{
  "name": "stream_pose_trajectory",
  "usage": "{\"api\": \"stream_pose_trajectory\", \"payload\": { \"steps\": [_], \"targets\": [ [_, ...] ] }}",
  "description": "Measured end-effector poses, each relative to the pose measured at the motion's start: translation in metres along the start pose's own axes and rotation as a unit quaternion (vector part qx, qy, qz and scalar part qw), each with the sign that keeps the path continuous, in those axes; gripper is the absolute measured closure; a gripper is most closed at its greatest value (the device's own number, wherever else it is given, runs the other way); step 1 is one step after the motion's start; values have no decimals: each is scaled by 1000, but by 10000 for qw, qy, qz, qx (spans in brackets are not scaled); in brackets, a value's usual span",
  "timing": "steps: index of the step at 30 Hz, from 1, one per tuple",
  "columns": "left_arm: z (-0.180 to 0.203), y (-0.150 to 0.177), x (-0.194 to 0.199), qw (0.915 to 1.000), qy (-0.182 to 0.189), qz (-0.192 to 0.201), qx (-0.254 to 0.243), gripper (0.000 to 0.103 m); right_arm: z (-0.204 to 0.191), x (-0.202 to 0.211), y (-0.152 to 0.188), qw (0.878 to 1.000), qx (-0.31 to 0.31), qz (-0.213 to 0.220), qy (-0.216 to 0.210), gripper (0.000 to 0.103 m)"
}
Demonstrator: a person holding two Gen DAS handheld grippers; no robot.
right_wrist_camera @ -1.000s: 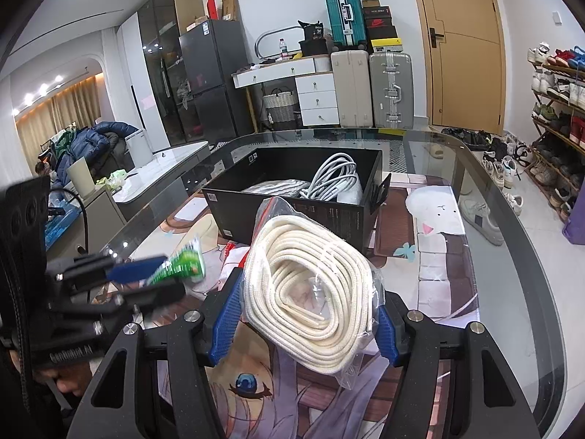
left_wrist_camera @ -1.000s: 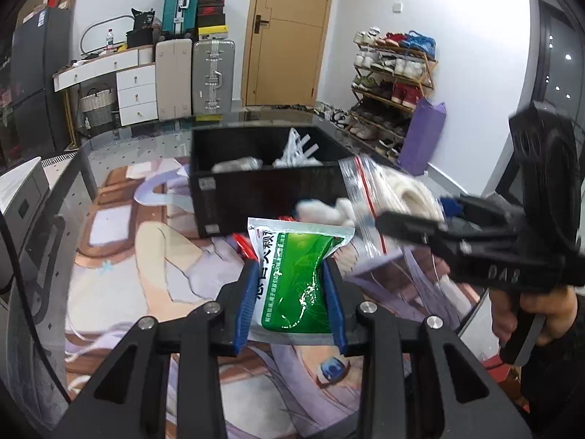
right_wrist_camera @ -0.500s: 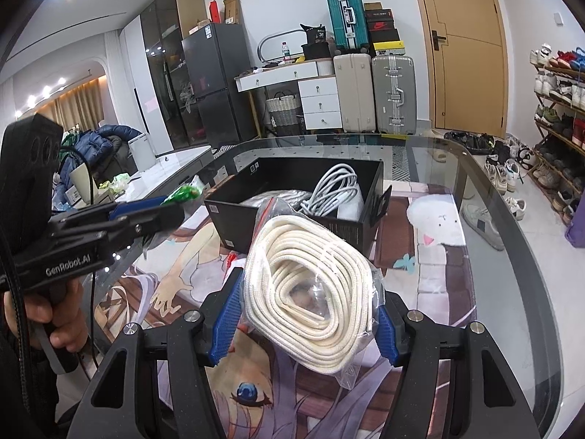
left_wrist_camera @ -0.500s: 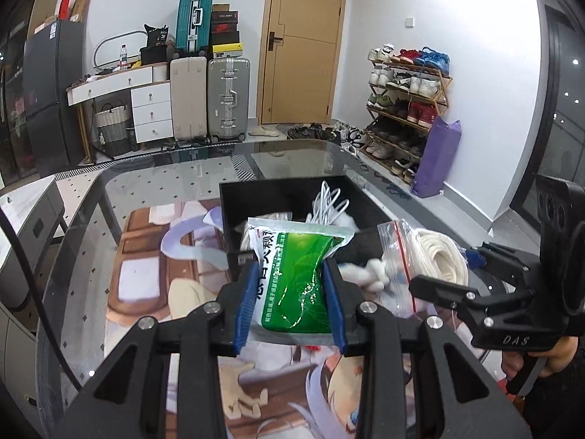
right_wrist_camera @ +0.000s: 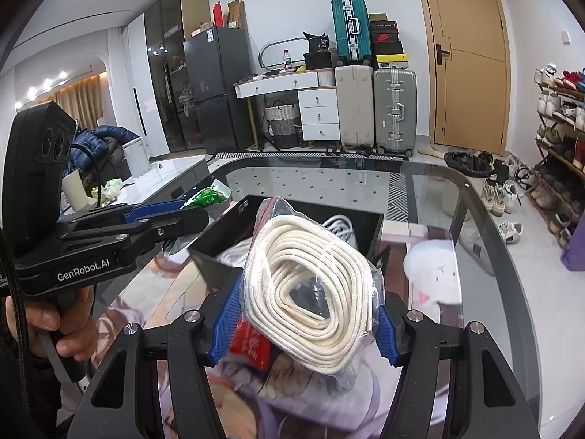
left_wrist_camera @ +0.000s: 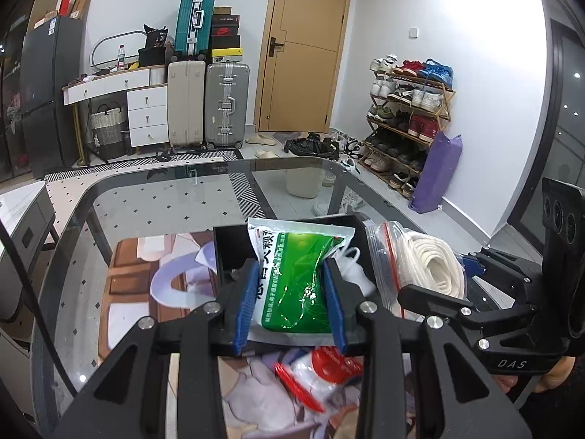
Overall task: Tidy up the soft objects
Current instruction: 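Drop the rope coil into the box with the right tool while the left tool carries the packet in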
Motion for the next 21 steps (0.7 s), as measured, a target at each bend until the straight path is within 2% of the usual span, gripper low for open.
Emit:
{"api": "stream_pose_trajectory", "payload": {
  "steps": [9, 21],
  "targets": [
    [-15, -5, -32, 9999, -60, -136, 4, 69, 4, -40, -23, 9997, 85, -190, 137, 40],
    [-33, 0, -61, 9994, -115, -315, 98, 69, -2, -101, -24, 9942, 740, -628, 471, 40]
  ]
}}
Point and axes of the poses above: each gripper's, at about its wrist camera, not at the fingertips, and x roughly against the way its jaws point, z to its right, y to its underside, the point moved 10 cm from there along -x, roughly the way its jaws point, and after that the axes turned 8 degrees about -x, right-handed, at the moved point
